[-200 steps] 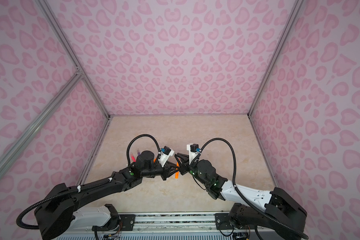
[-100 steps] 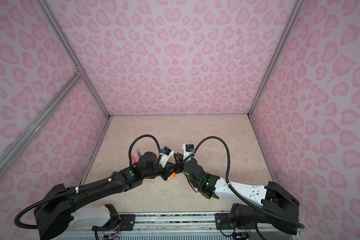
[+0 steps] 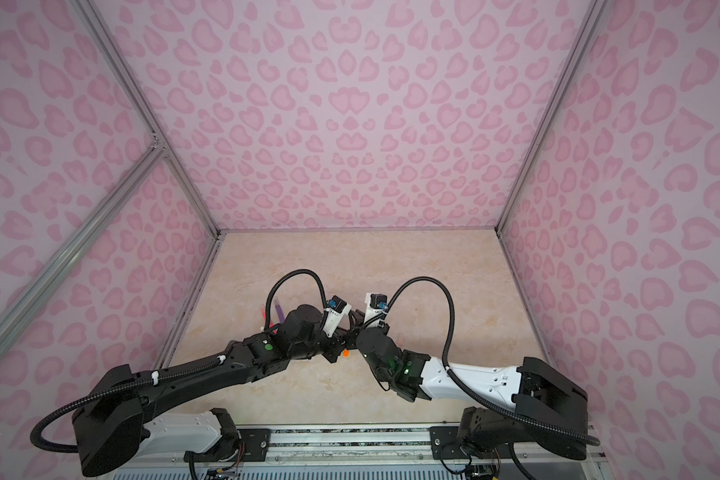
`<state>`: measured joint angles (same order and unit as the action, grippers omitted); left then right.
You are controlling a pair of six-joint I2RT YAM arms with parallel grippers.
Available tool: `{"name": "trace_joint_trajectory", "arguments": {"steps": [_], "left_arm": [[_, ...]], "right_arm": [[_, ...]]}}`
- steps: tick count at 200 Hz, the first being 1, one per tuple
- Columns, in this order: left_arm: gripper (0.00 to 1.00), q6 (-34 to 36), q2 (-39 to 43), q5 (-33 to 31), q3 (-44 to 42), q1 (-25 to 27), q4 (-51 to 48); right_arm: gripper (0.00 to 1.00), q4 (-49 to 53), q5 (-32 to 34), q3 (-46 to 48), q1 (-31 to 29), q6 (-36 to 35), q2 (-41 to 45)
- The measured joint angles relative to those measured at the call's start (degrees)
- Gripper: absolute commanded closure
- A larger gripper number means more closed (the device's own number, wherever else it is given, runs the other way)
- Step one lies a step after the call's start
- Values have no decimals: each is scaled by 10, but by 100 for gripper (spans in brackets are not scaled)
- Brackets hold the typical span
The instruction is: Insert the pens into the pen caps
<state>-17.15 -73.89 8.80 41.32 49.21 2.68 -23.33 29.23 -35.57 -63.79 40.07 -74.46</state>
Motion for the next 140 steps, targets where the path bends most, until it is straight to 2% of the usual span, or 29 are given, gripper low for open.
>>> {"name": "trace_joint_trajectory", "arguments": {"steps": [53,76,106,140], "left_arm": [[96,-12,11,103,-31,-29,34],[96,-21,14,142,-42,-38,66],[96,-29,14,172,-45,-44,89],[96,-38,11,184,-45,-44,92]], "right_arm": [[100,-79,-59,52,9,-9,18],[100,-128,-114,84,35,-12,39],[100,-188,-183,114,63,-11,50],[100,-199,-200,119,67,-14,55]]}}
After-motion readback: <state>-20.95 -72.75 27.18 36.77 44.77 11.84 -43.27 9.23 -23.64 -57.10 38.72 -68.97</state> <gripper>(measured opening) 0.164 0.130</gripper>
